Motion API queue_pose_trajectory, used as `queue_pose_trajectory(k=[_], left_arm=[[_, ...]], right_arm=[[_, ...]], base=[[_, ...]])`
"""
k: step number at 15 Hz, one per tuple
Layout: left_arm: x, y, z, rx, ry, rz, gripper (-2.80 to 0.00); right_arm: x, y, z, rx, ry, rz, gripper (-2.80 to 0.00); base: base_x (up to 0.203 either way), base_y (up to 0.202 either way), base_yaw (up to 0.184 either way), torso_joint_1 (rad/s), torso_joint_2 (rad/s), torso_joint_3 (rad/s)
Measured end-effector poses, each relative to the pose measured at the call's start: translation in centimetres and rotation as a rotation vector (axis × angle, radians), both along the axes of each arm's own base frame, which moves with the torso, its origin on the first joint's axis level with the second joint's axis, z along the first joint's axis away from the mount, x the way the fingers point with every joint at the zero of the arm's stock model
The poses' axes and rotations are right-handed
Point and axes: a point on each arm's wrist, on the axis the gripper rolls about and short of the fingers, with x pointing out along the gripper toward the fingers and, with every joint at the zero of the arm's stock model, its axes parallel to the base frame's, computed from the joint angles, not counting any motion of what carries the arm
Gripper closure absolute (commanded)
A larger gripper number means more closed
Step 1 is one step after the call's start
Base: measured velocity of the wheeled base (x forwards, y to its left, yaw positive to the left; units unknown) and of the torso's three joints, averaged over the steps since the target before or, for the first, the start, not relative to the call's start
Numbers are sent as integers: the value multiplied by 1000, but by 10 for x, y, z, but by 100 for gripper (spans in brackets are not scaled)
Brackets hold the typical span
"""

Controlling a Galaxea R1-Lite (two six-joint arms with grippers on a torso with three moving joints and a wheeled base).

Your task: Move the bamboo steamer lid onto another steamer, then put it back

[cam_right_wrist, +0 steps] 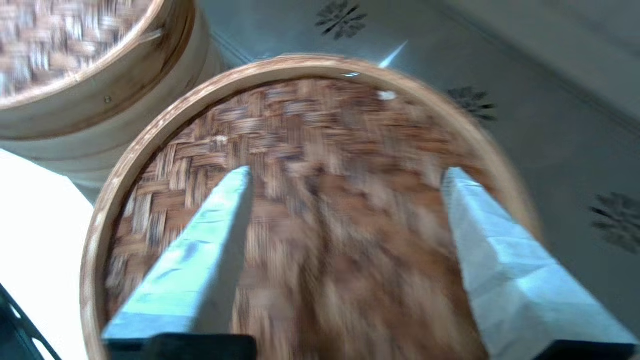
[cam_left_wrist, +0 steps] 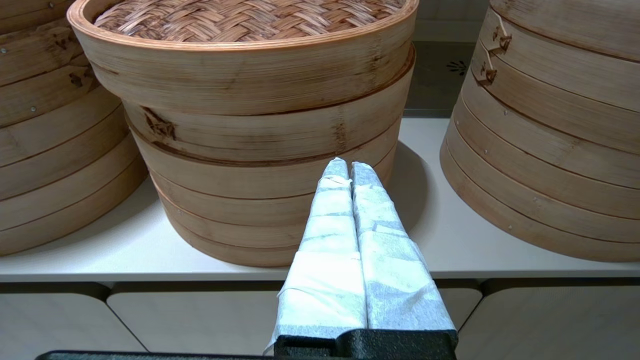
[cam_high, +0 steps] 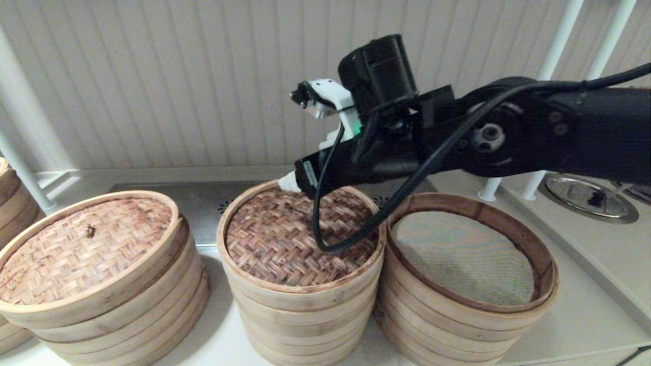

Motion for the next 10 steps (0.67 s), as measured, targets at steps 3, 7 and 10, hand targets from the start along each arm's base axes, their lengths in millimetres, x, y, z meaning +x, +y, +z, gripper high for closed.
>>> queue_pose_trajectory(k=[3,7,10], left_arm=[[0,0,0,0,0,0,0],[0,0,0,0,0,0,0],[0,0,0,0,0,0,0]], right_arm=[[-25,-38,15,-12,-12,-90,0],[-76,-114,24,-30,-55,-263,0],[-122,-180,27,-10,-117,-404,0]], base=[[0,0,0,0,0,0],[0,0,0,0,0,0],[0,0,0,0,0,0]])
